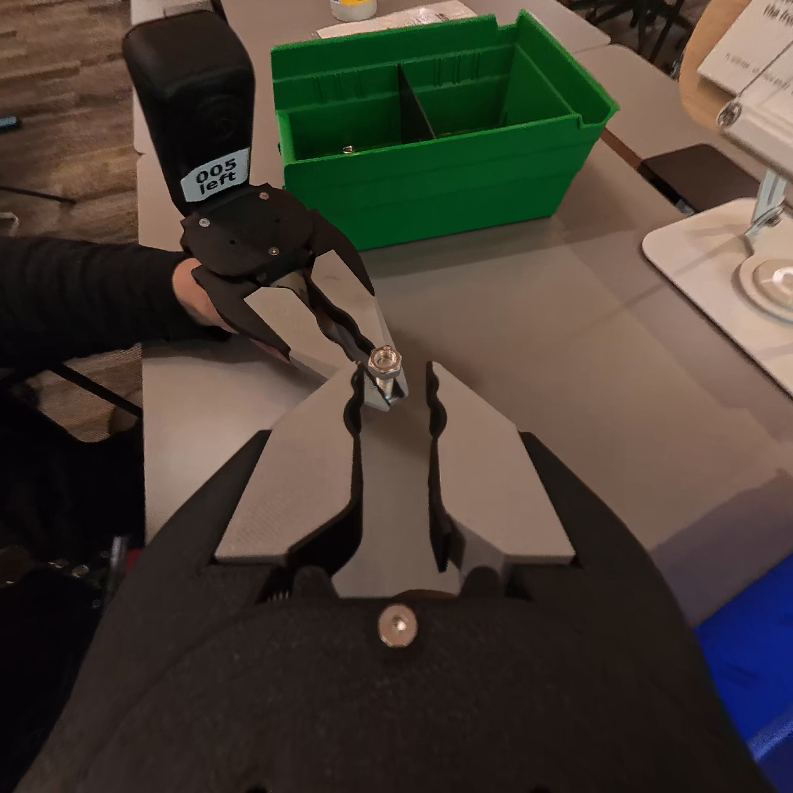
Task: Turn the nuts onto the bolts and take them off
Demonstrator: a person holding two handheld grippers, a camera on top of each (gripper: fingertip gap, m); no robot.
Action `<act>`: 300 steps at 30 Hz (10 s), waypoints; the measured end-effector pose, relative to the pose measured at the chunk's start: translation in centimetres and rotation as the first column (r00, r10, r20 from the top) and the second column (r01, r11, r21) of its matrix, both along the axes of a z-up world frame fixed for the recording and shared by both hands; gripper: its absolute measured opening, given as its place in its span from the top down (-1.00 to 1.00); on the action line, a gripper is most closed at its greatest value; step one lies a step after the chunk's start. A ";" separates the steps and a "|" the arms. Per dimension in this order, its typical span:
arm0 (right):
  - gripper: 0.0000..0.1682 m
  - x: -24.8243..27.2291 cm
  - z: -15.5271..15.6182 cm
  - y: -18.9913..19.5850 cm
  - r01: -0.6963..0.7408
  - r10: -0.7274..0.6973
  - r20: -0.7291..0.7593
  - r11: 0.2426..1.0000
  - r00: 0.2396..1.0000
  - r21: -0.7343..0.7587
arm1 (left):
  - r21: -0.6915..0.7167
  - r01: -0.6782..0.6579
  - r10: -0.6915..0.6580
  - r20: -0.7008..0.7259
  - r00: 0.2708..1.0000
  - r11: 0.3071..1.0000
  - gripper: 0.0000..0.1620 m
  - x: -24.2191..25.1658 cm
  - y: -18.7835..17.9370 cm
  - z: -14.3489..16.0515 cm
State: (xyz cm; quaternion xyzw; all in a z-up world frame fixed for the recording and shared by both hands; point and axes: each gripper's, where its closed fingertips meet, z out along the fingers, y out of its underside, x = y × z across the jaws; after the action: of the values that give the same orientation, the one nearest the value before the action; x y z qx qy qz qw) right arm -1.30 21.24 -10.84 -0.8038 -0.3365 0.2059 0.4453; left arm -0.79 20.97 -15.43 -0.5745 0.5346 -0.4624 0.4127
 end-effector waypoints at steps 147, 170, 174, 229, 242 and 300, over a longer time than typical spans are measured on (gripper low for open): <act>0.82 -2.6 -1.7 -5.2 -0.256 0.263 -0.034 0.957 0.964 0.137 | 0.052 0.221 -0.223 0.041 0.974 0.974 0.93 -0.3 -6.3 0.7; 0.83 -2.0 -2.5 -3.1 0.078 -0.077 -0.090 0.997 0.993 0.003 | 0.083 0.063 -0.063 -0.006 0.998 0.995 0.93 0.1 -4.3 0.0; 0.83 -2.0 -2.6 -3.0 0.138 -0.139 -0.097 0.990 0.986 -0.013 | 0.078 0.058 -0.057 -0.007 0.998 0.995 0.93 0.1 -4.2 0.0; 0.83 -2.8 -1.9 -6.1 -0.058 0.078 -0.127 0.986 0.989 0.154 | 0.028 0.293 -0.294 0.018 0.956 0.956 0.92 -0.7 -7.6 0.3; 0.83 -2.1 -2.2 -3.3 0.252 -0.236 -0.104 0.950 0.966 0.186 | 0.031 0.136 -0.136 -0.006 0.991 0.990 0.93 -0.3 -4.9 -0.1; 0.48 -1.5 -0.7 -3.4 0.156 -0.035 -0.398 0.948 0.917 0.277 | 0.010 0.059 -0.059 0.047 0.997 0.998 0.93 -0.9 -2.8 0.6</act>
State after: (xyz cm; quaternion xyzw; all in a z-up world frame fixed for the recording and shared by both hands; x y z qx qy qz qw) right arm -2.83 17.81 -11.52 -0.6848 -0.2291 0.2846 0.6305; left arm -1.70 18.15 -14.79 -0.5457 0.5434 -0.4856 0.4137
